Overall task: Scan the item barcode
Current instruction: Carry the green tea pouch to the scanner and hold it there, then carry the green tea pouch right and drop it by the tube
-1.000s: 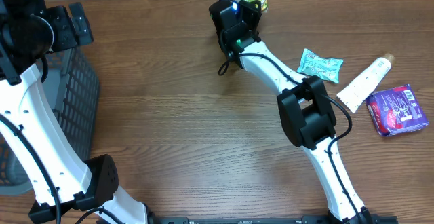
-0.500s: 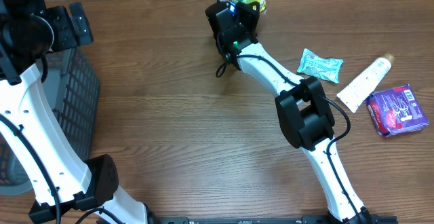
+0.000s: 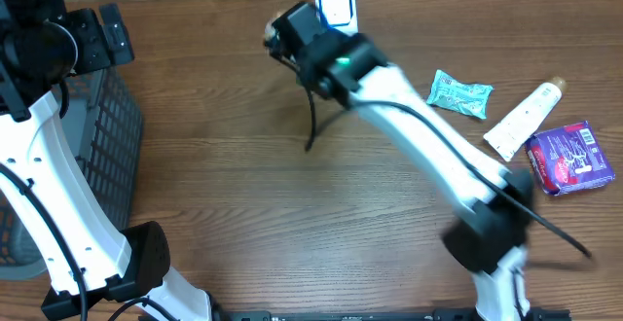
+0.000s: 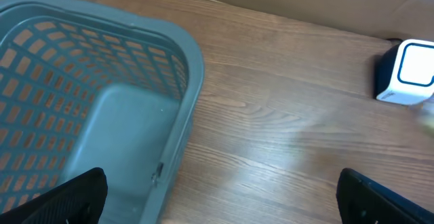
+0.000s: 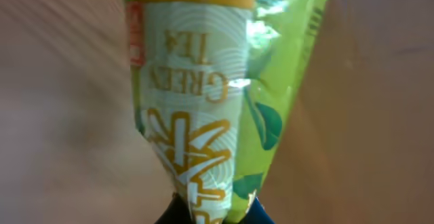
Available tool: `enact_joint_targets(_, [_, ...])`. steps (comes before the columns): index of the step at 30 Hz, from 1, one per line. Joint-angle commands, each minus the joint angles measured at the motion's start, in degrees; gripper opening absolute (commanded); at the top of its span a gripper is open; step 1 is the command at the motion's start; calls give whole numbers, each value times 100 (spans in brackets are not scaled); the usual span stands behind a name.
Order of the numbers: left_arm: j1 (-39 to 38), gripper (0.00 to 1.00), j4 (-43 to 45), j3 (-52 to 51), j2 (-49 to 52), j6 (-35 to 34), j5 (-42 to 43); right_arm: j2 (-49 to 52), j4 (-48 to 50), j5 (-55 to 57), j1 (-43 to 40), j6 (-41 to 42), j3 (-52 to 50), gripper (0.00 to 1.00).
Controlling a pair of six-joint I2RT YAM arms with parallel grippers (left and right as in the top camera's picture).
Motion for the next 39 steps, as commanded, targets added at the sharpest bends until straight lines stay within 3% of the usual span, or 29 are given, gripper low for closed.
enact_joint_targets(1, [22,100,-9,33,42,-96,63,-1257,-901,-1305,-249,2127,177,4])
enact_joint_targets(3, [22,100,-9,33,42,-98,61,-1613,-1421,-1298,-411,2356,177,4])
enact_joint_targets(6, [22,100,-9,33,42,-96,63,-2037,-2079,-706,-1064,3783,177,4])
enact_joint_targets(10, [22,100,-9,33,42,-96,63,-2041,-2844,-649,-2634,5005,90,4])
enact_joint_targets(12, [22,100,-9,33,42,-98,63,-1893,-2841,-824,-3327,5224,-210,4])
enact_joint_targets(18, [22,100,-9,33,42,-96,63,-1484,-1810,-1377,-4159,5233,-1781,4])
enact_joint_targets(23, [22,99,-9,33,42,-98,63,-1241,164,-2083,-4413,5169,-3473,4])
enact_joint_targets(27, [22,100,-9,33,42,-96,63,-1217,931,-2103,-4411,5215,-4183,14])
enact_joint_targets(31, [22,99,-9,33,42,-96,61,-1213,931,-2105,-4411,5184,-4258,38])
enact_joint_targets(32, [22,100,-9,33,42,-96,63,-1220,820,-2107,-4411,5167,-4199,44])
enact_joint_targets(34, [22,100,-9,33,42,-96,63,-1244,485,-2111,-4409,5119,-3971,46])
enact_joint_targets(36, [22,100,-9,33,42,-96,63,-1357,70,-2216,-4402,4837,-3554,60])
enact_joint_targets(37, [22,100,-9,33,42,-96,63,-1425,-87,-2251,-4393,4789,-3383,63])
enact_joint_targets(39, [22,100,-9,33,42,-98,63,-1768,-625,-2420,-4301,4568,-2723,81])
